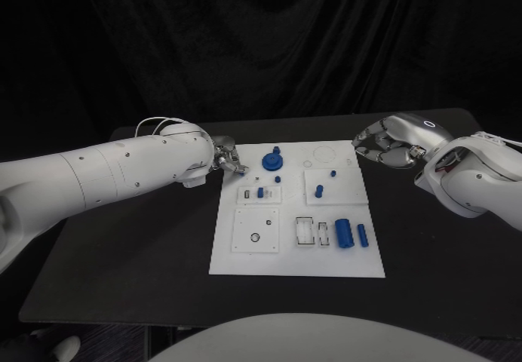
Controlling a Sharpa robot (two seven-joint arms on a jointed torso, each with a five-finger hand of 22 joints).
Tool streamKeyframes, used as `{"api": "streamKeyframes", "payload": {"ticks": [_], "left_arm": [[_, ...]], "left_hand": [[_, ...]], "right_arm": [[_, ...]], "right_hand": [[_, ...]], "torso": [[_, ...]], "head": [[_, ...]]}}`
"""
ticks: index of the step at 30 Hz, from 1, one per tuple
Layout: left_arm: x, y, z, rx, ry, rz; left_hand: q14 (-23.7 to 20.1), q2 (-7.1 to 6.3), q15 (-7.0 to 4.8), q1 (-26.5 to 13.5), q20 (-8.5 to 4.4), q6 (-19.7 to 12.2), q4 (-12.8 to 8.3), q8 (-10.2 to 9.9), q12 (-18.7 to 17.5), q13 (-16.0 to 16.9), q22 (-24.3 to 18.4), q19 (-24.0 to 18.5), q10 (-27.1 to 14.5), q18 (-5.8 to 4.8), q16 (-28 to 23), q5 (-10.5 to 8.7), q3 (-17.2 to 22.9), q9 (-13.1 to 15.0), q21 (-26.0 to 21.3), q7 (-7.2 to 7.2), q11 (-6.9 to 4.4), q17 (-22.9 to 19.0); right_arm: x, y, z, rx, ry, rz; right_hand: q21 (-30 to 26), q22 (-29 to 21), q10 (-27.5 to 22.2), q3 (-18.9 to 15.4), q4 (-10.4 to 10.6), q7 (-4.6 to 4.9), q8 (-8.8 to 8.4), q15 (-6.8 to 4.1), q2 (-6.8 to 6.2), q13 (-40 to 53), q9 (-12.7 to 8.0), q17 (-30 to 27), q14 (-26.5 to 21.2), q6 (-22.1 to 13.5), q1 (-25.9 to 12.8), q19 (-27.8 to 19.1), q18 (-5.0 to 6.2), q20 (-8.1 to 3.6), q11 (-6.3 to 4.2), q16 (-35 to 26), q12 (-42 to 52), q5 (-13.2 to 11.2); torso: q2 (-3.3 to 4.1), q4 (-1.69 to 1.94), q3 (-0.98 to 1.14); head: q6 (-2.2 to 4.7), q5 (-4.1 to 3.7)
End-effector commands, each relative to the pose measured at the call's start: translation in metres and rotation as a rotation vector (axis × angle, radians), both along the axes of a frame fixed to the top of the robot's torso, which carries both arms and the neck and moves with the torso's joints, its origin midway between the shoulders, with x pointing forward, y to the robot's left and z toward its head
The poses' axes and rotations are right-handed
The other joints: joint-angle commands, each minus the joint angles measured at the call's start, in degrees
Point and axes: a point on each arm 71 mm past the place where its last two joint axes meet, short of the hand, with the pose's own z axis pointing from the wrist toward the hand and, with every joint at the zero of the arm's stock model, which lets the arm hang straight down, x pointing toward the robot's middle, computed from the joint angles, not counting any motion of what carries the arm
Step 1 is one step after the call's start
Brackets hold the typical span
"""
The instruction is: Assemble the parts on the task board
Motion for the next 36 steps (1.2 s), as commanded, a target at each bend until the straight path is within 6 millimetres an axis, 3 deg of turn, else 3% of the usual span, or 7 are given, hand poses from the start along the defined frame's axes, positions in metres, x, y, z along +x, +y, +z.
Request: {"api": "streamKeyframes", "payload": {"ticks": [1, 11, 17, 25, 36], "left_arm": [[-0.001, -0.002, -0.001, -0.015, -0.005, -0.013], [-0.001, -0.001, -0.001, -0.026, -0.024, -0.004], [-0.005, 0.002, 0.001, -0.1, -0.026, 0.031], [-0.019, 0.011, 0.004, -0.193, -0.034, 0.064], [-0.046, 0.022, 0.007, -0.264, 0.015, 0.091]], "left_hand": [[6.16, -0.36, 0.25, 0.95, 0.2, 0.43, -0.15, -0.4, 0.2, 15.07, 9.99, -0.06, 5.97, -0.24, 0.15, 0.37, 1.57, -0.01, -0.3, 0.09, 0.07, 15.09], [6.16, -2.1, 0.16, 1.49, 0.09, 1.03, -0.11, -0.81, 0.2, 15.07, 10.09, -0.13, 5.97, -0.21, 0.15, 0.58, 6.21, 0.26, -0.57, 0.0, -0.04, 15.09], [6.16, -3.95, 0.05, 1.34, -0.02, 1.65, -0.42, -0.85, 0.2, 15.07, 10.2, -0.16, 5.97, -0.18, 0.15, 0.76, 10.53, 0.85, -0.79, -0.15, -0.14, 15.09], [6.16, -5.14, -0.03, 0.72, -0.07, 2.53, -0.54, -0.49, 0.2, 15.07, 10.25, -0.2, 5.97, -0.16, 0.15, 0.58, 12.32, 1.37, -0.95, -0.3, -0.28, 15.09], [6.16, -5.62, -0.1, 0.32, -0.12, 3.05, -0.52, -0.3, 0.2, 15.07, 10.23, -0.28, 5.97, -0.12, 0.15, 0.46, 12.94, 1.58, -1.1, -0.41, -0.37, 15.09]], "right_arm": [[0.0, -0.001, -0.002, -0.008, 0.015, -0.016], [0.001, -0.002, -0.003, -0.014, 0.026, -0.022], [0.0, -0.003, -0.003, -0.018, 0.033, -0.027], [0.0, -0.006, -0.004, -0.01, 0.047, -0.04], [0.0, -0.008, -0.005, -0.009, 0.053, -0.049]], "right_hand": [[-0.33, 11.35, 5.97, 0.24, -0.04, -0.01, -0.36, 0.11, 0.33, 14.94, -0.07, 12.58, 5.05, -0.09, 0.07, 0.69, 0.99, 0.01, -0.08, -0.24, 0.13, 0.38], [-0.38, 11.33, 5.97, 0.29, -0.1, -0.03, -0.38, 0.1, 0.33, 14.94, -0.07, 12.53, 5.03, -0.08, 0.08, 0.67, 1.0, 0.01, -0.1, -0.31, 0.13, 0.42], [-0.38, 11.33, 5.97, 0.29, -0.1, -0.03, -0.38, 0.1, 0.33, 14.94, -0.07, 12.53, 5.03, -0.08, 0.08, 0.67, 1.0, 0.01, -0.1, -0.31, 0.13, 0.42], [-0.53, 11.29, 5.97, 0.43, -0.21, -0.05, -0.39, 0.07, 0.38, 14.94, -0.06, 12.51, 5.03, -0.05, 0.12, 0.61, 1.03, -0.01, -0.13, -0.32, 0.13, 0.57], [-0.53, 11.29, 5.97, 0.43, -0.21, -0.05, -0.39, 0.07, 0.38, 14.94, -0.06, 12.51, 5.03, -0.05, 0.12, 0.61, 1.03, -0.01, -0.13, -0.32, 0.13, 0.57]], "torso": [[0.03, 0.03, -0.01], [0.06, 0.06, -0.01], [0.03, 0.03, -0.03], [0.0, 0.08, 0.0], [-0.02, 0.1, 0.05]], "head": [[-0.01, 0.07], [-0.01, 0.24], [-0.01, 0.48], [-0.01, 0.45], [-0.01, 0.83]]}}
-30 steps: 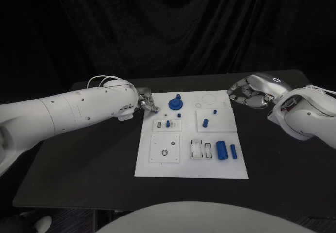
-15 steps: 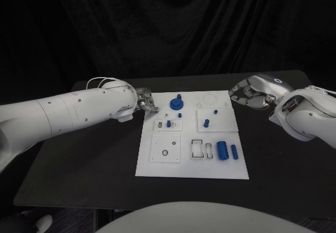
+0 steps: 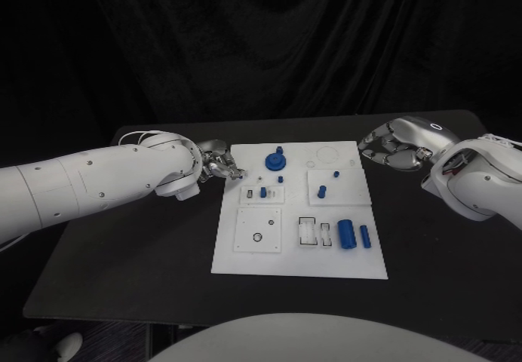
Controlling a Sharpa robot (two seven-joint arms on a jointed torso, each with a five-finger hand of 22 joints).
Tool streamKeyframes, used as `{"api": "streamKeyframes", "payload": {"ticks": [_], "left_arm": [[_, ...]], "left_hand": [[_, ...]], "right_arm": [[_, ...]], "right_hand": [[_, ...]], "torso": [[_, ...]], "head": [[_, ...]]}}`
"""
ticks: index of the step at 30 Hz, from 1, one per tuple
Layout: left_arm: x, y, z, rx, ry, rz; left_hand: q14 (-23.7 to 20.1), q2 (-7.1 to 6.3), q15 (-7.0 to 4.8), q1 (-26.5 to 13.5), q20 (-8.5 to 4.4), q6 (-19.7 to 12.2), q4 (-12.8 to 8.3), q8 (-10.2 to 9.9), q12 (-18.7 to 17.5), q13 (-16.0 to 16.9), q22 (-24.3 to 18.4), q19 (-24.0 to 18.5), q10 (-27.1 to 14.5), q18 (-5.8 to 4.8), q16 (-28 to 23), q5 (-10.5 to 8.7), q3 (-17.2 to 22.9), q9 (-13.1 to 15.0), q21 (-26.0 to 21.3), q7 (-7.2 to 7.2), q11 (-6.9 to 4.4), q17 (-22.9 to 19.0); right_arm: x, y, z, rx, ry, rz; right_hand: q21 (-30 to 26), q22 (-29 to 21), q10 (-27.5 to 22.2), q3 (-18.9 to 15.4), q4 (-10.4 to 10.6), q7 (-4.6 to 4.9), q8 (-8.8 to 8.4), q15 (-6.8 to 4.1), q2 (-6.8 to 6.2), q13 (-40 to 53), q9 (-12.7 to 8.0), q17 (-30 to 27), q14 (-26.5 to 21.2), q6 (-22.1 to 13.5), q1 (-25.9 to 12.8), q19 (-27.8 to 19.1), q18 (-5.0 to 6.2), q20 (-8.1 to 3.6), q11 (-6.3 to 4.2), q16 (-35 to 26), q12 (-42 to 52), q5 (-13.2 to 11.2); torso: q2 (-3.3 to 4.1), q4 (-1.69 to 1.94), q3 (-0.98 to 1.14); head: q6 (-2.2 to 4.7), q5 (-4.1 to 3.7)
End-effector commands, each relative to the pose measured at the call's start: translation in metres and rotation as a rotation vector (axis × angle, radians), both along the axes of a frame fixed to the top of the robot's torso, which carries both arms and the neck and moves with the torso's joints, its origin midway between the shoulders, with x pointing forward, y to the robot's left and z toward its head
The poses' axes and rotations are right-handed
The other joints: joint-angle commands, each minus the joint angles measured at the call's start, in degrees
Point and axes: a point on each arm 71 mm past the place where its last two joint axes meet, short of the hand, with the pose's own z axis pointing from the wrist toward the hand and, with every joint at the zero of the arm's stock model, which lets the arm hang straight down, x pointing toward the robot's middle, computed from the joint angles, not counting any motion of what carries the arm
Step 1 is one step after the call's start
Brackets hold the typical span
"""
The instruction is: Assemble the parts on the task board
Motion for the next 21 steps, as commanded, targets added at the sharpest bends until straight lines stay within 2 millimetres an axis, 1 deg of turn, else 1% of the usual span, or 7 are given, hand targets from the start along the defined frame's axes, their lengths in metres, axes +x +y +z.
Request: {"api": "streamKeyframes", "payload": {"ticks": [1, 5, 11, 13, 15, 18, 21], "left_arm": [[-0.006, -0.004, 0.001, -0.059, 0.019, 0.019], [-0.013, -0.005, 0.0, -0.055, 0.042, 0.003], [-0.018, -0.009, -0.001, -0.043, 0.062, -0.014], [-0.019, -0.01, -0.003, -0.037, 0.063, -0.017], [-0.02, -0.011, -0.005, -0.029, 0.063, -0.02], [-0.022, -0.012, -0.01, -0.021, 0.066, -0.022], [-0.025, -0.013, -0.015, -0.012, 0.077, -0.021]], "left_hand": [[6.16, -0.68, -0.1, -0.29, -0.12, 0.67, 0.11, 0.43, 0.2, 15.07, 10.23, -0.28, 5.97, -0.13, 0.15, 0.1, 0.5, 0.06, -0.43, -0.09, -0.36, 15.09], [6.16, -0.68, -0.1, -0.31, -0.13, 0.68, 0.12, 0.43, 0.2, 15.07, 10.25, -0.25, 5.97, -0.13, 0.15, 0.08, 0.54, 0.07, -0.4, -0.09, -0.37, 15.09], [6.16, -0.65, -0.12, -0.41, -0.14, 0.64, 0.19, 0.39, 0.2, 15.07, 10.24, -0.28, 5.97, -0.13, 0.15, 0.02, 0.7, 0.08, -0.44, -0.08, -0.37, 15.09], [6.16, -0.65, -0.12, -0.43, -0.14, 0.59, 0.19, 0.35, 0.2, 15.07, 10.25, -0.27, 5.97, -0.13, 0.15, 0.0, 0.8, 0.08, -0.44, -0.08, -0.37, 15.09], [6.16, -0.64, -0.12, -0.45, -0.15, 0.56, 0.2, 0.33, 0.2, 15.07, 10.25, -0.27, 5.97, -0.13, 0.15, 0.02, 0.86, 0.09, -0.44, -0.07, -0.37, 15.09], [6.16, -0.62, -0.12, -0.49, -0.15, 0.54, 0.23, 0.3, 0.2, 15.07, 10.27, -0.26, 5.97, -0.13, 0.15, 0.05, 0.92, 0.09, -0.42, -0.06, -0.37, 15.09], [6.16, -0.56, -0.13, -0.67, -0.16, 0.47, 0.34, 0.24, 0.2, 15.07, 10.32, -0.19, 5.97, -0.16, 0.15, 0.06, 1.1, 0.11, -0.34, -0.01, -0.35, 15.09]], "right_arm": [[0.0, -0.002, -0.002, -0.002, 0.015, -0.019], [0.0, -0.002, -0.002, -0.001, 0.016, -0.02], [0.0, -0.002, -0.003, -0.001, 0.016, -0.021], [0.0, -0.002, -0.003, -0.001, 0.016, -0.021], [0.0, -0.002, -0.003, -0.001, 0.017, -0.021], [0.0, -0.002, -0.003, -0.001, 0.017, -0.021], [0.0, -0.001, -0.003, -0.002, 0.017, -0.02]], "right_hand": [[-0.31, 11.24, 5.97, 0.31, -0.08, -0.05, -0.41, 0.06, 0.4, 14.94, -0.07, 12.47, 5.01, -0.05, 0.11, 0.59, 1.05, -0.02, -0.13, -0.37, 0.13, 0.44], [-0.31, 11.24, 5.97, 0.31, -0.08, -0.05, -0.41, 0.06, 0.4, 14.94, -0.07, 12.47, 5.01, -0.05, 0.11, 0.59, 1.05, -0.02, -0.13, -0.37, 0.13, 0.44], [-0.31, 11.24, 5.97, 0.31, -0.08, -0.05, -0.41, 0.06, 0.4, 14.94, -0.07, 12.47, 5.01, -0.05, 0.11, 0.59, 1.05, -0.02, -0.13, -0.37, 0.13, 0.44], [-0.31, 11.24, 5.97, 0.31, -0.08, -0.05, -0.41, 0.06, 0.4, 14.94, -0.07, 12.47, 5.01, -0.05, 0.11, 0.59, 1.05, -0.02, -0.13, -0.37, 0.13, 0.44], [-0.31, 11.24, 5.97, 0.31, -0.08, -0.05, -0.41, 0.06, 0.4, 14.94, -0.07, 12.47, 5.01, -0.05, 0.11, 0.59, 1.05, -0.02, -0.13, -0.37, 0.13, 0.44], [-0.31, 11.24, 5.97, 0.31, -0.08, -0.05, -0.41, 0.06, 0.4, 14.94, -0.07, 12.47, 5.01, -0.05, 0.11, 0.59, 1.05, -0.02, -0.13, -0.37, 0.13, 0.44], [-0.31, 11.24, 5.97, 0.31, -0.08, -0.05, -0.41, 0.06, 0.4, 14.94, -0.07, 12.47, 5.01, -0.05, 0.11, 0.59, 1.05, -0.02, -0.13, -0.37, 0.13, 0.44]], "torso": [[-0.02, 0.01, 0.05], [-0.14, 0.18, 0.14], [-0.19, 0.2, 0.1], [-0.12, 0.12, 0.02], [-0.16, 0.11, 0.01], [-0.08, -0.04, -0.05], [-0.02, -0.11, -0.07]], "head": [[-0.01, 0.07], [-0.01, 0.0], [-0.01, 0.05], [-0.01, 0.11], [-0.01, 0.11], [-0.01, 0.4], [-0.01, 0.45]]}}
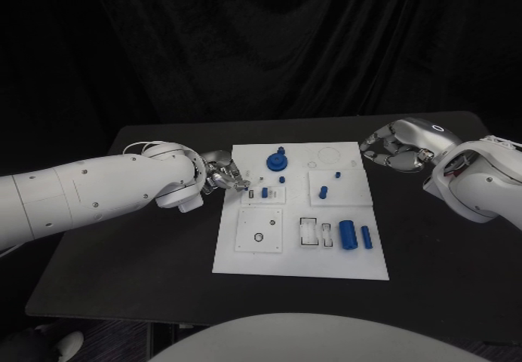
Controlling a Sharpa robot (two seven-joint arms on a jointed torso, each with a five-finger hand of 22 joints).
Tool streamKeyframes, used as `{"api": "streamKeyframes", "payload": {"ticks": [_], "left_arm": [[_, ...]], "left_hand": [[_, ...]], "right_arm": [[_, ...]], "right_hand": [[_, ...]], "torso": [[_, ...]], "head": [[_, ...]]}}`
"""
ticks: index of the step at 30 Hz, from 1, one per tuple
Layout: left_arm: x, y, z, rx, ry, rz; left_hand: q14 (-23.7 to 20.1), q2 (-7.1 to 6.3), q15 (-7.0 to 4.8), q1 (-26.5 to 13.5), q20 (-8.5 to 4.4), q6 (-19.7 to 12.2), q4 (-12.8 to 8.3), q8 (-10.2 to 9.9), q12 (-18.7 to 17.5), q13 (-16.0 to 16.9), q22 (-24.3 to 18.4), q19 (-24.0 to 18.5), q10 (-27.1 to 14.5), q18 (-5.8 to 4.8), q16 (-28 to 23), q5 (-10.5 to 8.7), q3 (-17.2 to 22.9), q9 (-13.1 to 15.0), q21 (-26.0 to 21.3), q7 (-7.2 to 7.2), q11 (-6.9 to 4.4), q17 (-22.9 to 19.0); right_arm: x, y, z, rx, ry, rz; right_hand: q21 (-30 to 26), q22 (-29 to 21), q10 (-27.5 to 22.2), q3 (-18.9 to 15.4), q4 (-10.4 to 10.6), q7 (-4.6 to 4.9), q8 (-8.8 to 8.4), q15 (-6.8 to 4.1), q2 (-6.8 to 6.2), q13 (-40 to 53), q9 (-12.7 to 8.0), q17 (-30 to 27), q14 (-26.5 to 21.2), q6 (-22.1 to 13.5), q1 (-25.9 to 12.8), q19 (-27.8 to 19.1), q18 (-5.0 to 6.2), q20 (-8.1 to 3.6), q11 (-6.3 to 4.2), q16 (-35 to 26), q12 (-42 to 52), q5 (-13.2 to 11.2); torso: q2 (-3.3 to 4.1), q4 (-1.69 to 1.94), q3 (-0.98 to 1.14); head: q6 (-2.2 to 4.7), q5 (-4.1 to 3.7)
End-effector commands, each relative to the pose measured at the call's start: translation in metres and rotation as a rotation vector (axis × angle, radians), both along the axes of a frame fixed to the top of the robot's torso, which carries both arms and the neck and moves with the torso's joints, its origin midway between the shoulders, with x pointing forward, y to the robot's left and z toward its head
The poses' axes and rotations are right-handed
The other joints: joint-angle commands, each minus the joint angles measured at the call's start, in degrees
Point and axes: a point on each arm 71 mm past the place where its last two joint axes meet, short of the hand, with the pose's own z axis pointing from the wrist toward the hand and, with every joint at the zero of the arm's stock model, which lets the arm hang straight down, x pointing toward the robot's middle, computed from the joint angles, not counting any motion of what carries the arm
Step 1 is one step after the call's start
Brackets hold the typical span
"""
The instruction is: Assemble the parts on the task board
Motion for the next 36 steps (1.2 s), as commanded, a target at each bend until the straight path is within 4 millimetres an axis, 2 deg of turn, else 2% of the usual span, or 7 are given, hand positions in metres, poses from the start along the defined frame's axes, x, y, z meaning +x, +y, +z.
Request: {"api": "streamKeyframes", "payload": {"ticks": [1, 9, 14, 26, 36], "left_arm": [[-0.003, -0.003, -0.005, 0.017, 0.013, -0.006], [-0.006, -0.004, -0.015, 0.035, 0.023, -0.007], [-0.007, -0.006, -0.019, 0.036, 0.022, -0.01], [-0.008, -0.008, -0.02, 0.024, 0.007, -0.011], [-0.008, -0.011, -0.02, 0.017, 0.006, -0.022]], "left_hand": [[6.16, -0.26, -0.13, -0.37, -0.16, 0.17, 0.0, 0.0, 0.2, 15.07, 10.32, -0.19, 5.97, -0.16, 0.15, 0.07, 0.43, 0.12, -0.12, 0.27, -0.35, 15.09], [6.16, -0.22, -0.11, -0.81, -0.16, 0.09, 0.24, -0.07, 0.2, 15.07, 10.35, -0.18, 5.97, -0.16, 0.15, -0.01, 0.57, 0.18, -0.13, 0.36, -0.29, 15.09], [6.16, -0.21, -0.11, -0.89, -0.16, 0.09, 0.27, -0.08, 0.2, 15.07, 10.37, -0.14, 5.97, -0.18, 0.15, 0.01, 0.58, 0.19, -0.08, 0.37, -0.28, 15.09], [6.16, -0.16, -0.1, -1.1, -0.16, 0.11, 0.36, -0.08, 0.2, 15.07, 10.38, -0.13, 5.97, -0.18, 0.15, -0.05, 0.63, 0.24, -0.09, 0.38, -0.27, 15.09], [6.16, -0.14, -0.09, -1.15, -0.16, 0.11, 0.37, -0.08, 0.2, 15.07, 10.38, -0.15, 5.97, -0.17, 0.15, -0.05, 0.66, 0.26, -0.11, 0.38, -0.27, 15.09]], "right_arm": [[0.0, -0.001, -0.001, -0.003, 0.009, -0.016], [0.0, -0.001, -0.002, -0.004, 0.01, -0.014], [0.0, -0.001, -0.002, -0.004, 0.011, -0.015], [0.0, -0.001, -0.002, -0.004, 0.011, -0.014], [0.0, -0.001, -0.002, -0.004, 0.011, -0.014]], "right_hand": [[-0.31, 11.25, 5.97, 0.31, -0.08, -0.05, -0.19, 0.06, 0.4, 14.94, -0.07, 12.47, 5.01, -0.04, 0.11, 0.59, 1.05, -0.02, -0.13, -0.37, 0.13, 0.21], [-0.3, 11.26, 5.97, 0.38, -0.14, -0.05, -0.24, 0.05, 0.39, 14.94, -0.08, 12.49, 5.02, -0.08, 0.08, 0.6, 1.04, -0.04, -0.14, -0.34, 0.13, 0.29], [-0.3, 11.26, 5.97, 0.38, -0.14, -0.05, -0.24, 0.05, 0.39, 14.94, -0.08, 12.49, 5.02, -0.08, 0.08, 0.6, 1.04, -0.04, -0.14, -0.34, 0.13, 0.29], [-0.3, 11.26, 5.97, 0.38, -0.14, -0.05, -0.24, 0.05, 0.39, 14.94, -0.08, 12.49, 5.02, -0.08, 0.08, 0.6, 1.04, -0.04, -0.14, -0.34, 0.13, 0.29], [-0.29, 11.26, 5.97, 0.43, -0.19, -0.04, -0.27, 0.05, 0.38, 14.94, -0.08, 12.48, 5.02, -0.11, 0.06, 0.61, 1.04, -0.05, -0.14, -0.36, 0.13, 0.34]], "torso": [[0.13, -0.16, -0.06], [0.17, -0.13, -0.01], [0.22, -0.08, -0.05], [0.2, -0.09, -0.07], [0.17, -0.08, -0.02]], "head": [[-0.01, 0.1], [-0.01, 0.1], [-0.01, 0.1], [-0.01, 0.09], [-0.01, 0.07]]}}
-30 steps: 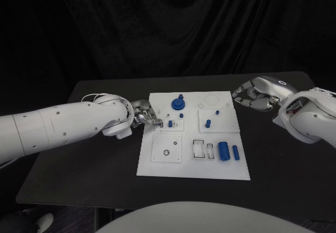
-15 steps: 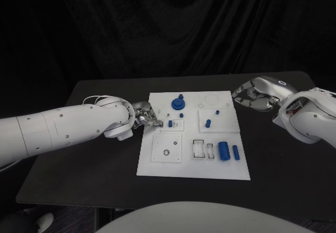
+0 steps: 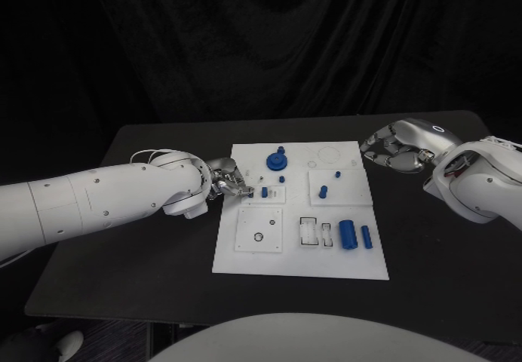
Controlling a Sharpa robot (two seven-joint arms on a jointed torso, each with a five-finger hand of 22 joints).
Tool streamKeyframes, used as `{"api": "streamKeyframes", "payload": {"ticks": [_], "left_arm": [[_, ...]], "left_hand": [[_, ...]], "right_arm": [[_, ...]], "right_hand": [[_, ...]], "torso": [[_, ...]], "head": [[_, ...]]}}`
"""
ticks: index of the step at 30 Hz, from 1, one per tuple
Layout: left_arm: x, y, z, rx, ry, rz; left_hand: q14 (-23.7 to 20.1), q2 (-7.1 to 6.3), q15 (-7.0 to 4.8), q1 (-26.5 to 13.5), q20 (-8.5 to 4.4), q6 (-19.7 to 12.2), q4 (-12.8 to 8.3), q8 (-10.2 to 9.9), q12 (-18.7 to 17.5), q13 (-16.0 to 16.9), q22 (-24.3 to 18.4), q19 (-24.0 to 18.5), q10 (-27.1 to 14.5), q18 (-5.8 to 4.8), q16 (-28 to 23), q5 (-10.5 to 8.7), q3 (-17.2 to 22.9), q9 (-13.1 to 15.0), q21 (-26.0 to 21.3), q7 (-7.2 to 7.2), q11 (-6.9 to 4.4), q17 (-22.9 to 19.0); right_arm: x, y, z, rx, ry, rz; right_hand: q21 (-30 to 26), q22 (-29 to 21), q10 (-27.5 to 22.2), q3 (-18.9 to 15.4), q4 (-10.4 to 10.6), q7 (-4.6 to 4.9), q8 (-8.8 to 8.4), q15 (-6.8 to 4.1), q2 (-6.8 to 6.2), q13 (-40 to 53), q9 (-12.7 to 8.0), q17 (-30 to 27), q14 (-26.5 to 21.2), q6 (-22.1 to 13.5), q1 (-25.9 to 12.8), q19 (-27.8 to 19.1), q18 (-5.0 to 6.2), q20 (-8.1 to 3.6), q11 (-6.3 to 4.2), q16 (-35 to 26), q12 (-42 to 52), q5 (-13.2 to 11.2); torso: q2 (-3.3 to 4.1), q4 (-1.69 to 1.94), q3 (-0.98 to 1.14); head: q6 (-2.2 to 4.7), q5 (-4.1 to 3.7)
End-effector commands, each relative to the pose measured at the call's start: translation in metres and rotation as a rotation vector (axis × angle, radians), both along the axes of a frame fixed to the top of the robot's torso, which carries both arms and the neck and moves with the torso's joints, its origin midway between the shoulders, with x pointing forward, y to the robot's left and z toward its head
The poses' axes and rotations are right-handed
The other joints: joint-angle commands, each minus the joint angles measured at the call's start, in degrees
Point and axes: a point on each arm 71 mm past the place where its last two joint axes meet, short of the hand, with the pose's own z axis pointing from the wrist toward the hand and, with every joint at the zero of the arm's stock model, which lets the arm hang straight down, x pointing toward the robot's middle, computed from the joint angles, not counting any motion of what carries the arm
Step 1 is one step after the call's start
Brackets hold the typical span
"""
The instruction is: Assemble the parts on the task board
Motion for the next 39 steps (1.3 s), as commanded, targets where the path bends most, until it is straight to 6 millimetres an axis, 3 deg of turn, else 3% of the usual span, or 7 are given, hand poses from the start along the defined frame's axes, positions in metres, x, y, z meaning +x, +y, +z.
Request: {"api": "streamKeyframes", "payload": {"ticks": [1, 19, 25, 26, 28, 32, 39], "left_arm": [[-0.0034, -0.0033, -0.0051, 0.0, 0.013, -0.016], [-0.003, -0.0053, -0.0063, 0.007, 0.024, -0.023], [-0.0032, -0.0056, -0.0067, 0.009, 0.028, -0.024], [-0.0032, -0.0057, -0.0067, 0.009, 0.028, -0.024], [-0.0032, -0.0059, -0.0066, 0.008, 0.026, -0.027], [-0.0026, -0.0061, -0.0061, 0.02, 0.01, -0.045], [-0.0008, -0.0038, -0.0063, 0.032, -0.001, -0.051]], "left_hand": [[6.16, 0.14, -0.09, -0.37, -0.16, -0.07, -0.01, -0.31, 0.2, 15.07, 10.38, -0.15, 5.97, -0.18, 0.15, -0.04, 0.3, -0.03, -0.11, 0.17, -0.27, 15.09], [6.16, 0.1, -0.08, -0.4, -0.16, -0.11, -0.1, -0.33, 0.2, 15.07, 10.36, -0.19, 5.97, -0.16, 0.15, 0.18, 0.4, 0.03, -0.18, 0.14, -0.28, 15.09], [6.16, 0.36, 0.13, -3.29, 0.04, -0.14, 0.54, -0.88, 0.2, 15.07, 10.49, -0.17, 5.97, -0.17, 0.15, -8.82, -0.79, 0.22, -0.35, 0.48, 0.0, 15.09], [6.16, 0.37, 0.19, -3.8, 0.04, -0.13, 0.65, -0.96, 0.2, 15.07, 10.52, -0.16, 5.97, -0.17, 0.15, -9.15, -1.15, 0.19, -0.34, 0.56, 0.07, 15.09], [6.16, 0.66, 0.41, -6.75, 0.25, -0.09, 0.81, -1.48, 0.2, 15.07, 10.58, -0.15, 5.97, -0.17, 0.15, -11.97, -3.23, -0.05, -0.42, 0.86, 0.34, 15.09], [6.16, 0.76, 0.73, -12.01, 0.56, 0.13, 0.87, -2.5, 0.2, 15.07, 10.69, -0.15, 5.97, -0.14, 0.15, -14.71, -7.86, -0.56, -0.61, 1.18, 0.66, 15.09], [6.16, 2.09, 0.81, -16.86, 0.69, 0.55, 0.95, -3.52, 0.2, 15.07, 10.89, -0.08, 5.97, -0.12, 0.15, -16.1, -13.4, -0.88, -0.8, 1.26, 0.76, 15.09]], "right_arm": [[0.0001, -0.0007, -0.0014, -0.003, 0.007, -0.013], [0.0001, -0.0005, -0.0019, -0.006, 0.012, -0.015], [0.0, -0.0003, -0.0024, -0.007, 0.015, -0.015], [0.0, -0.0002, -0.0025, -0.007, 0.015, -0.015], [0.0, -0.0003, -0.0027, -0.007, 0.016, -0.015], [-0.0001, -0.0004, -0.0031, -0.009, 0.019, -0.016], [-0.0001, 0.0002, -0.0038, -0.011, 0.024, -0.014]], "right_hand": [[-0.29, 11.27, 5.97, 0.28, -0.03, -0.04, -0.27, 0.05, 0.38, 14.94, -0.08, 12.47, 5.02, -0.11, 0.06, 0.61, 1.04, -0.05, -0.14, -0.36, 0.13, 0.35], [-0.35, 11.25, 5.97, 0.3, -0.06, -0.04, -0.31, 0.04, 0.36, 14.94, -0.09, 12.48, 5.02, -0.15, 0.05, 0.58, 1.05, -0.05, -0.14, -0.35, 0.13, 0.37], [-0.35, 11.25, 5.97, 0.3, -0.06, -0.04, -0.31, 0.04, 0.36, 14.94, -0.09, 12.48, 5.02, -0.15, 0.05, 0.58, 1.05, -0.05, -0.14, -0.35, 0.13, 0.37], [-0.35, 11.25, 5.97, 0.3, -0.06, -0.04, -0.31, 0.04, 0.36, 14.94, -0.09, 12.48, 5.02, -0.15, 0.05, 0.58, 1.05, -0.05, -0.14, -0.35, 0.13, 0.37], [-0.35, 11.25, 5.97, 0.3, -0.06, -0.04, -0.31, 0.04, 0.36, 14.94, -0.09, 12.48, 5.02, -0.15, 0.05, 0.58, 1.05, -0.05, -0.14, -0.35, 0.13, 0.37], [-0.4, 11.24, 5.97, 0.36, -0.11, -0.05, -0.39, 0.03, 0.33, 14.94, -0.12, 12.47, 5.02, -0.25, -0.03, 0.57, 1.06, -0.07, -0.15, -0.37, 0.13, 0.42], [-0.4, 11.24, 5.97, 0.36, -0.11, -0.05, -0.39, 0.03, 0.33, 14.94, -0.12, 12.47, 5.02, -0.25, -0.03, 0.57, 1.06, -0.07, -0.15, -0.37, 0.13, 0.42]], "torso": [[-0.01, 0.03, 0.03], [-0.01, -0.02, 0.03], [-0.03, -0.03, 0.02], [-0.03, -0.04, 0.02], [-0.02, -0.03, 0.02], [0.02, 0.04, 0.0], [0.04, 0.01, -0.01]], "head": [[-0.01, -0.02], [-0.01, 0.06], [-0.01, 0.14], [-0.01, 0.18], [-0.01, 0.18], [-0.01, 0.1], [-0.01, -0.06]]}}
